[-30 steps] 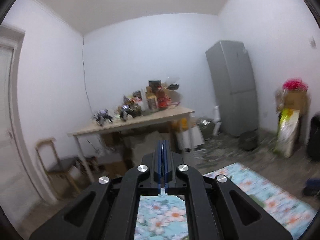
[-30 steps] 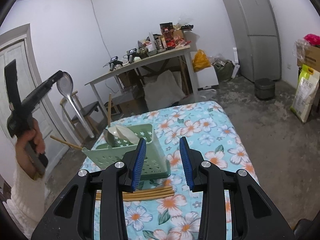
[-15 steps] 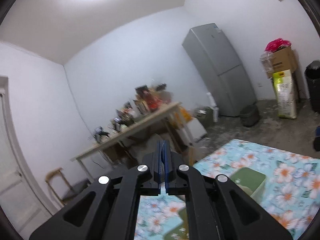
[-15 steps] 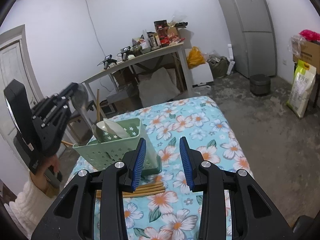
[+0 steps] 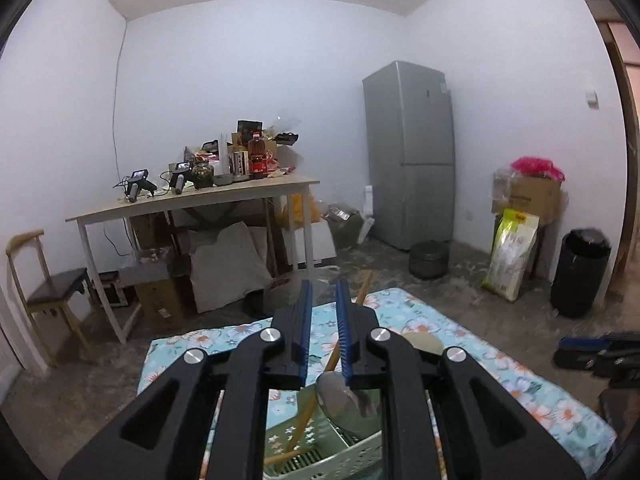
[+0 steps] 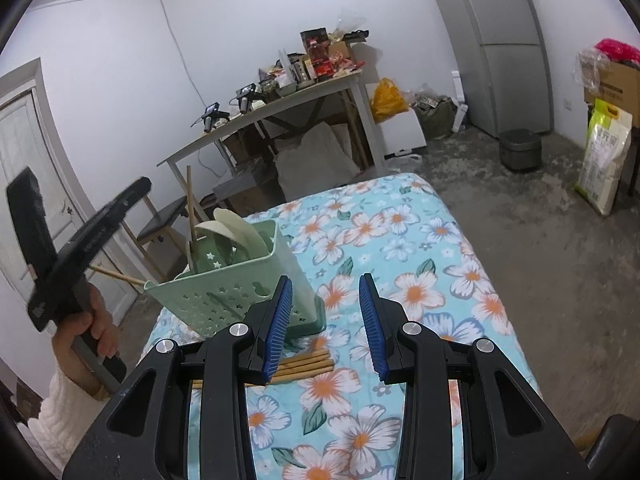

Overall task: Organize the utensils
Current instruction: 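Lift the second spoon with the left tool over the green holder, then lower the second spoon into the green holder and open the left tool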

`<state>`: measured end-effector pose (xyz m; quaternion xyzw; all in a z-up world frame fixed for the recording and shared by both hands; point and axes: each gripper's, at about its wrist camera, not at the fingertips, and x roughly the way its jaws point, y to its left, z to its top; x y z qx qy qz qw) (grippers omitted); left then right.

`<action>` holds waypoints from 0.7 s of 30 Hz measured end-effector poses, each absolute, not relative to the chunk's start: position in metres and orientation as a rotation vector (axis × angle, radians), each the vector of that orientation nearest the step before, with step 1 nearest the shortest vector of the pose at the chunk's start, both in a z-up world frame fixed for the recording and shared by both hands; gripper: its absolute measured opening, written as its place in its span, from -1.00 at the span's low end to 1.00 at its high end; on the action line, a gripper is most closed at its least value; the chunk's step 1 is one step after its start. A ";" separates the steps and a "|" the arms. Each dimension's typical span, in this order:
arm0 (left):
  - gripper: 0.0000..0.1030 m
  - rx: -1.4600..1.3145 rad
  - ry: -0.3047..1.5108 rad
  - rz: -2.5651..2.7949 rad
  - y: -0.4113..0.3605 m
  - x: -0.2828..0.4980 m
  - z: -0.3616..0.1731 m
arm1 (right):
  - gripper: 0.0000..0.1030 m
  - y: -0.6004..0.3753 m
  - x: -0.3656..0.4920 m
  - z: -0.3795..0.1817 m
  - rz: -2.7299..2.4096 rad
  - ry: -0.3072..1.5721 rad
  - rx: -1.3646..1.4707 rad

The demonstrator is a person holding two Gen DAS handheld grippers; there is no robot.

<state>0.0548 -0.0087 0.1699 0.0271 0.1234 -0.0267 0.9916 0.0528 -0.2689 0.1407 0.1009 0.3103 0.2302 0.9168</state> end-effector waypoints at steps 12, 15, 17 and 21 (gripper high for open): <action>-0.22 -0.221 0.580 -0.279 0.024 0.083 0.129 | -0.34 -0.252 0.054 0.137 0.505 0.651 0.176; 0.05 -0.233 0.623 -0.279 0.021 0.085 0.123 | -0.34 -0.254 0.056 0.137 0.496 0.646 0.178; 0.12 -0.205 0.634 -0.242 0.010 0.086 0.119 | -0.33 -0.255 0.058 0.136 0.489 0.649 0.187; 0.10 -0.174 0.661 -0.094 -0.003 0.099 0.110 | -0.32 -0.259 0.063 0.131 0.484 0.669 0.209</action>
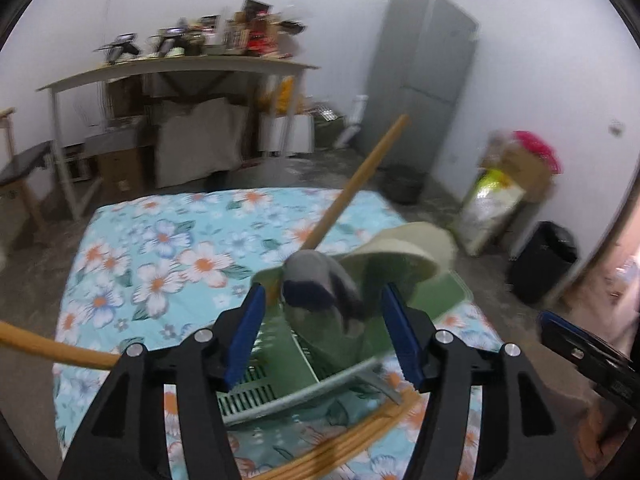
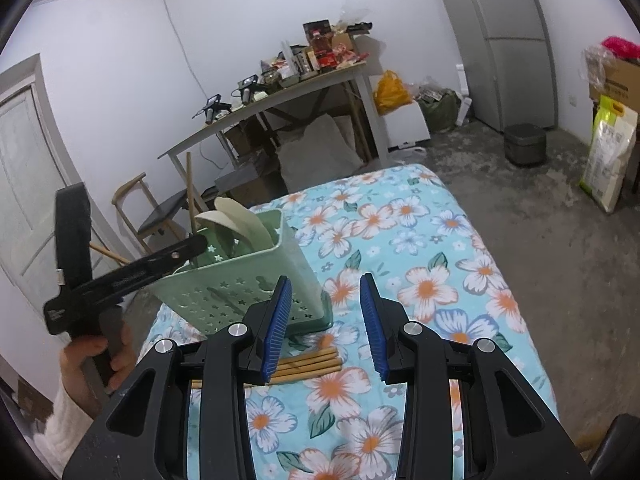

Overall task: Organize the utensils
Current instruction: 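Lower the second spoon into the green holder and open the left tool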

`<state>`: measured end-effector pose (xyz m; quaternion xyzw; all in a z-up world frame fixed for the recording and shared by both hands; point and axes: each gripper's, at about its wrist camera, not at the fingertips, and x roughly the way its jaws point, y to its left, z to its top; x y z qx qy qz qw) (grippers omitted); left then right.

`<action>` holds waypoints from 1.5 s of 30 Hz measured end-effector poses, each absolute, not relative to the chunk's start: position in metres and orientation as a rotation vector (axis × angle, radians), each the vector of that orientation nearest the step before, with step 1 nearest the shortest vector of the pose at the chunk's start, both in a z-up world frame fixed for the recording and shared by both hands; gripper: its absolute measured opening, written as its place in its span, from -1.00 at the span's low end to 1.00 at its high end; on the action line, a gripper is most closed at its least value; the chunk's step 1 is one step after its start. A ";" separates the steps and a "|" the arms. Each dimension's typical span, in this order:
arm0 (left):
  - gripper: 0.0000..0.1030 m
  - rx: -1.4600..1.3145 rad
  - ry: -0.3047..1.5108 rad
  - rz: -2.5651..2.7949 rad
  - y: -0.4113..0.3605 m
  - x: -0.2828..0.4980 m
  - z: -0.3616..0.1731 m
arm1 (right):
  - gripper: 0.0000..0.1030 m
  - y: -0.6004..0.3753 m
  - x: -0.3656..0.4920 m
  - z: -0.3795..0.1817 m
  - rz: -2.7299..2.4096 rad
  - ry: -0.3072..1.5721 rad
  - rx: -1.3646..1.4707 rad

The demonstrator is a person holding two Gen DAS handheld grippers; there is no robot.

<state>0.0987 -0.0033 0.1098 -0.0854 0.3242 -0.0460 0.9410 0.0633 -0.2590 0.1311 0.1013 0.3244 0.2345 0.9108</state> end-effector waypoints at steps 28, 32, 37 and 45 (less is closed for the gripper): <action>-0.95 0.001 0.217 0.212 -0.004 0.053 0.191 | -0.32 -0.273 0.063 0.128 0.461 0.689 0.224; -0.94 0.073 0.190 0.226 -0.014 0.054 0.190 | -0.32 -0.272 0.063 0.127 0.465 0.692 0.226; -0.90 0.190 0.250 0.148 -0.038 0.059 0.150 | -0.32 -0.272 0.063 0.127 0.465 0.694 0.226; -0.39 0.090 0.244 0.057 -0.026 0.032 0.149 | -0.30 -0.272 0.062 0.121 0.456 0.707 0.223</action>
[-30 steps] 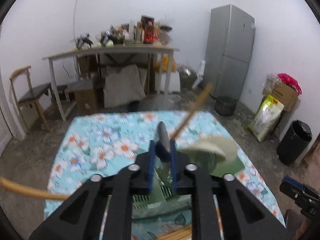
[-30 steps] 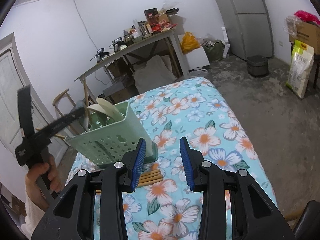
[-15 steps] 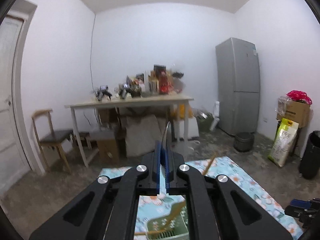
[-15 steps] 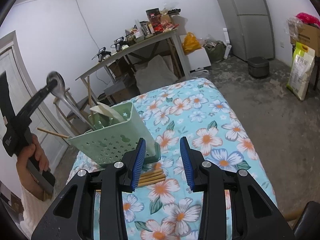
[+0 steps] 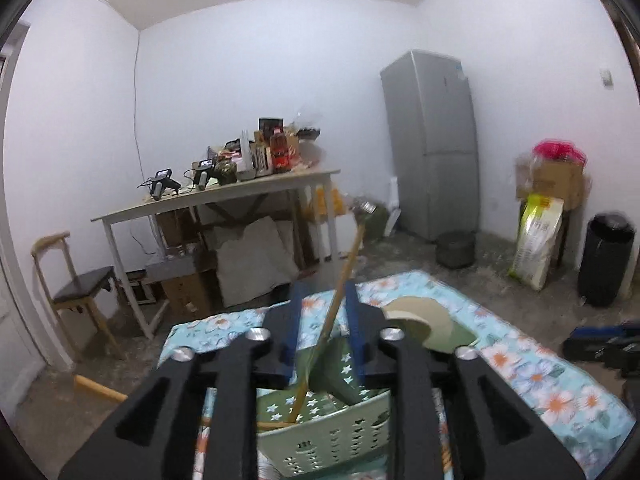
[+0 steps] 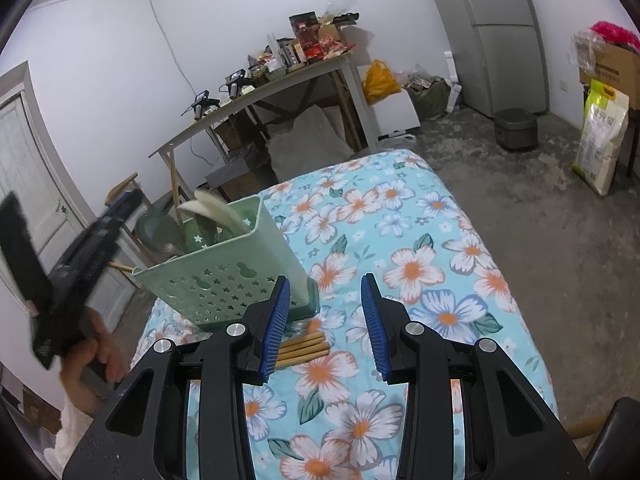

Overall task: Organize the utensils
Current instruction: 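Lower the second spoon into the green holder and open the left tool, then lower both tools to the wooden sticks lying beside the holder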

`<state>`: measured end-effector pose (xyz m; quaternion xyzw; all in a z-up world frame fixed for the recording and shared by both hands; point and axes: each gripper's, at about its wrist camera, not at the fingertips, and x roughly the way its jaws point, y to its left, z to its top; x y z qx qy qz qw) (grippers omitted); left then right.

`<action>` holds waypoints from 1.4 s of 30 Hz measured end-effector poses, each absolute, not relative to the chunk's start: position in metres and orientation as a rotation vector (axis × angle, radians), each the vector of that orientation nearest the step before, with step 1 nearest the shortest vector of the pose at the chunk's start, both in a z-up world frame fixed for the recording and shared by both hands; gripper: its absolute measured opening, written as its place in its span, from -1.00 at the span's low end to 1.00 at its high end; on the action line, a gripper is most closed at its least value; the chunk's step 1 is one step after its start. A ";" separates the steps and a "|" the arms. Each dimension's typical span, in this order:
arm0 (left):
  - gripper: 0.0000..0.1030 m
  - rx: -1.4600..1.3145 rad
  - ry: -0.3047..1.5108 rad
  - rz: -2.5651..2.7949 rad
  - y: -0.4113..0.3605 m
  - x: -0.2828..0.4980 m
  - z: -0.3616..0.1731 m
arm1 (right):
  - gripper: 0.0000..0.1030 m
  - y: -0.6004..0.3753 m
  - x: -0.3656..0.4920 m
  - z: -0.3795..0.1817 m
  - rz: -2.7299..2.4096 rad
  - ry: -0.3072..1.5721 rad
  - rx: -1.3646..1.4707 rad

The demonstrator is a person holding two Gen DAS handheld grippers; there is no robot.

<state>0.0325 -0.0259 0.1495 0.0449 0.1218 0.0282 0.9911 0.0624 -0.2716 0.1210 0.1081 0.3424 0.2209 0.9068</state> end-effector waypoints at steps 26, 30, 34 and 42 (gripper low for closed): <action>-0.36 -0.930 0.785 -0.155 0.127 -0.040 -0.019 | -0.26 -0.269 0.057 0.047 0.453 0.936 0.311; -0.46 -0.941 0.787 -0.148 0.126 -0.031 -0.027 | -0.26 -0.269 0.058 0.041 0.457 0.961 0.323; -0.54 -0.975 0.770 -0.167 0.128 -0.021 -0.028 | -0.26 -0.267 0.060 0.039 0.465 0.974 0.334; -0.84 -0.985 0.686 -0.150 0.138 -0.029 -0.025 | -0.26 -0.261 0.062 0.031 0.478 1.008 0.352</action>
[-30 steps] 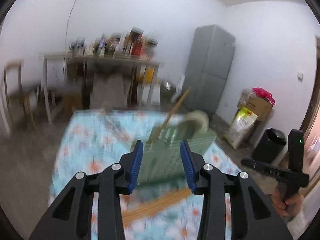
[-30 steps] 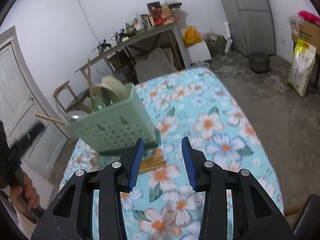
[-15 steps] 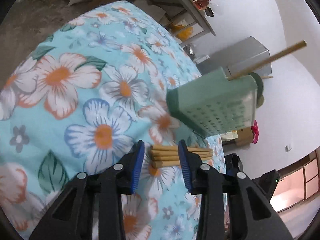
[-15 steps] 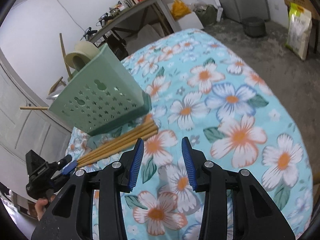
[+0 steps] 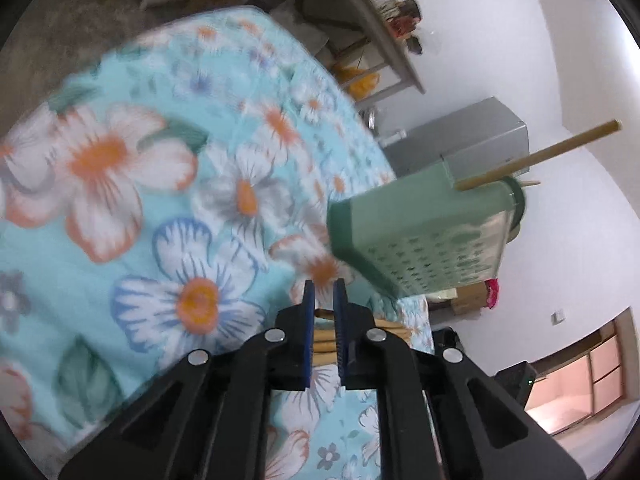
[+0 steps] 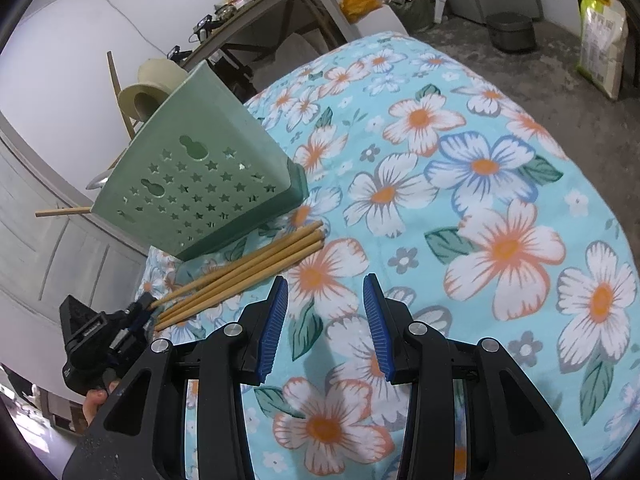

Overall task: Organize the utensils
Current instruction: 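Lower both tools to the wooden sticks lying beside the holder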

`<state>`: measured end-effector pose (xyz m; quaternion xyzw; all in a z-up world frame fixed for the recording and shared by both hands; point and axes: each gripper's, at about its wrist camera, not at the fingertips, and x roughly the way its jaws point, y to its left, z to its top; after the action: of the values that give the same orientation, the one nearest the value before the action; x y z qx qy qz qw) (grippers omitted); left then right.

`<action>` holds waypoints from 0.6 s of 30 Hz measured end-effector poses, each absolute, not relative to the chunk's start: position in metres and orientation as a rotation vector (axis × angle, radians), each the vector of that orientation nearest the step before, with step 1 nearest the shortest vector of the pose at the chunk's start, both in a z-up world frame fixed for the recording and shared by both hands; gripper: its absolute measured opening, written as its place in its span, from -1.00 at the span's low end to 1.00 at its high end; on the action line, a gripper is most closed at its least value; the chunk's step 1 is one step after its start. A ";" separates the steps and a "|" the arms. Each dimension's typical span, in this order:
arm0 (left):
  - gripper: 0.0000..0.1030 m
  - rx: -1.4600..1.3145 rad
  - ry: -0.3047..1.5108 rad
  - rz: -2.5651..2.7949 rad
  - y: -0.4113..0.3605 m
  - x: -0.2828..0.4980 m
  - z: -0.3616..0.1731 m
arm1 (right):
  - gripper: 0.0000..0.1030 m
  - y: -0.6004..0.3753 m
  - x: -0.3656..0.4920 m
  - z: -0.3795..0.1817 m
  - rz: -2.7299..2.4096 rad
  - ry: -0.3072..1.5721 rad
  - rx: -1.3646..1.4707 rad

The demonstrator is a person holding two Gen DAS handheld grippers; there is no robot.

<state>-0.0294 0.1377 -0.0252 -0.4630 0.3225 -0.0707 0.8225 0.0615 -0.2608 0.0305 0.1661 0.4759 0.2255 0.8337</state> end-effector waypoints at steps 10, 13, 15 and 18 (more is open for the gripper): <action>-0.91 -0.751 0.406 0.003 0.167 -0.082 0.085 | -0.22 -0.266 0.078 0.017 0.495 1.070 0.541; -0.91 -0.623 0.304 0.080 0.168 -0.099 0.122 | -0.22 -0.258 0.087 0.008 0.525 1.125 0.607; -0.92 -0.539 0.273 0.112 0.162 -0.102 0.140 | -0.23 -0.251 0.090 0.005 0.524 1.140 0.598; -0.92 -0.435 0.237 0.138 0.149 -0.102 0.156 | -0.23 -0.243 0.093 0.001 0.574 1.162 0.654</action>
<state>-0.1016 0.1492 0.1560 -0.2149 0.1173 0.0681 0.9672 0.0929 -0.2426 0.0005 0.2992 0.5313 0.2624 0.7479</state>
